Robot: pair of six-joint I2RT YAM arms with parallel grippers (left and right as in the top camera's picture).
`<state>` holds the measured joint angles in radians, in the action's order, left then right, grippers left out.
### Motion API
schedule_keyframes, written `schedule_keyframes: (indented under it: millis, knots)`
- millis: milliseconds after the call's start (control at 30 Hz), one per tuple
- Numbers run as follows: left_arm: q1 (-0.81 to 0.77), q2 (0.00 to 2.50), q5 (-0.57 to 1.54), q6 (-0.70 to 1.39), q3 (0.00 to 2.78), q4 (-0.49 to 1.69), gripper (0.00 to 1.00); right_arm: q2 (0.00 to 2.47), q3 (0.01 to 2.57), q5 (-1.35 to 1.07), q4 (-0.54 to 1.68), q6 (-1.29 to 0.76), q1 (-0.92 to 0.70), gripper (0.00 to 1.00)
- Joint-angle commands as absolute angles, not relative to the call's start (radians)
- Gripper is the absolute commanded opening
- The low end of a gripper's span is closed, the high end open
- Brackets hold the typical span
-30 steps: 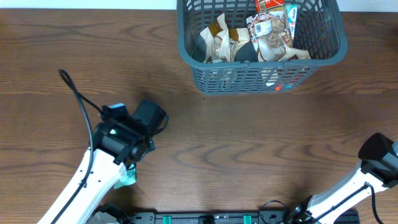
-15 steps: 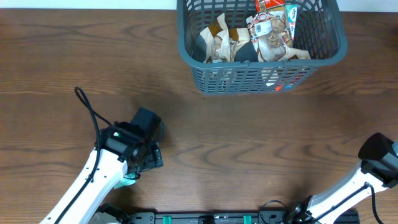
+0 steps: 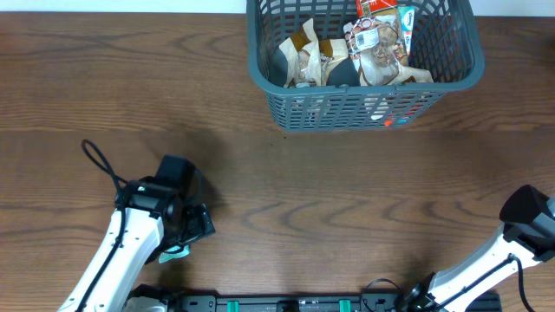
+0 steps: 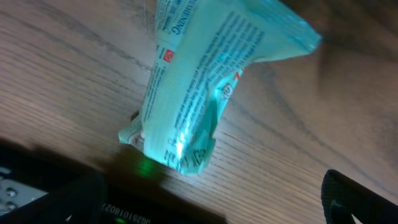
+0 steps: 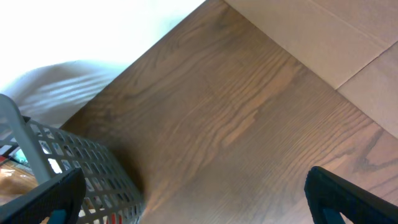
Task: Pack container
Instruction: 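Lower the left gripper and close it on the teal wipes packet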
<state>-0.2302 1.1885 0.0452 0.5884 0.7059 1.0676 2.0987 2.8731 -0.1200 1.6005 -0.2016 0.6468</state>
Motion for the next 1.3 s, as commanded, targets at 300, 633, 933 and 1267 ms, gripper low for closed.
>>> schedule_keyframes:
  millis: [300, 633, 933, 1267]
  knots:
    - [-0.157, 1.188, 0.071, 0.474, 0.662, 0.955, 0.99, 2.084, 2.880, -0.124, 1.602, -0.209, 0.649, 0.99]
    - [-0.147, 1.189, 0.080, 0.471, 0.626, 0.913, 0.99, 2.084, 2.880, -0.124, 1.602, -0.209, 0.649, 0.99]
    - [-0.144, 1.190, 0.080, 0.456, 0.624, 0.894, 0.99, 2.083, 2.880, -0.124, 1.602, -0.209, 0.649, 0.99]
    - [-0.129, 1.219, 0.124, 0.439, 0.625, 0.906, 0.99, 2.084, 2.880, -0.124, 1.602, -0.209, 0.649, 0.99]
